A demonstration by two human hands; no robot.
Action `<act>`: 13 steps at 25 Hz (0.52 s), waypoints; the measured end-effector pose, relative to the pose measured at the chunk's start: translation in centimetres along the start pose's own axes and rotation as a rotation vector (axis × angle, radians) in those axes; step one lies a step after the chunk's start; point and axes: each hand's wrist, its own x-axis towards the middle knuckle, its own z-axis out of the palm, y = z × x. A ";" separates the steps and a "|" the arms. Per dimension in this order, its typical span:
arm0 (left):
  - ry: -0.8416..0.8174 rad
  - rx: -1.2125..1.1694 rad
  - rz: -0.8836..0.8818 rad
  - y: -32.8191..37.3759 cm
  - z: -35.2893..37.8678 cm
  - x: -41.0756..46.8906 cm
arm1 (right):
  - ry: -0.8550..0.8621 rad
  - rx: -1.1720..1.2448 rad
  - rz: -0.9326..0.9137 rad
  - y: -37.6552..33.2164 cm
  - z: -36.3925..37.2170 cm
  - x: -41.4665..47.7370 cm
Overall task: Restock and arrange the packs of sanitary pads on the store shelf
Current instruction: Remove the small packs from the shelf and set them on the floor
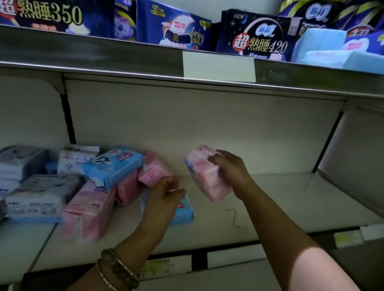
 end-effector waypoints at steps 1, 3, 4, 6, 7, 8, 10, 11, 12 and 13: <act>-0.015 0.000 0.006 0.3 0.4 -0.5 | -0.073 0.193 0.024 -0.8 -0.4 -0.6; -0.070 -0.006 0.034 0.6 1.1 -1.3 | -0.256 0.514 0.091 -1.5 -1.0 -1.8; -0.095 -0.010 0.061 0.7 1.6 -1.9 | -0.324 0.621 0.127 -1.7 -1.3 -2.5; -0.126 -0.008 0.111 0.9 2.4 -3.1 | -0.398 0.750 0.172 -1.6 -2.3 -3.9; -0.135 -0.004 0.118 1.0 2.8 -3.7 | -0.436 0.801 0.179 -1.4 -2.8 -4.6; -0.147 -0.003 0.111 1.0 3.1 -4.3 | -0.457 0.852 0.187 -1.1 -3.3 -5.2; -0.169 -0.024 0.091 0.9 3.5 -5.6 | -0.483 0.920 0.203 -0.3 -3.9 -6.4; -0.174 -0.046 0.076 1.0 3.6 -6.2 | -0.495 0.953 0.206 0.1 -3.9 -7.0; -0.160 -0.073 0.054 1.0 3.9 -7.0 | -0.506 0.997 0.204 0.4 -4.0 -7.5; -0.125 -0.109 0.028 1.0 4.2 -7.8 | -0.521 1.049 0.198 0.8 -4.0 -8.3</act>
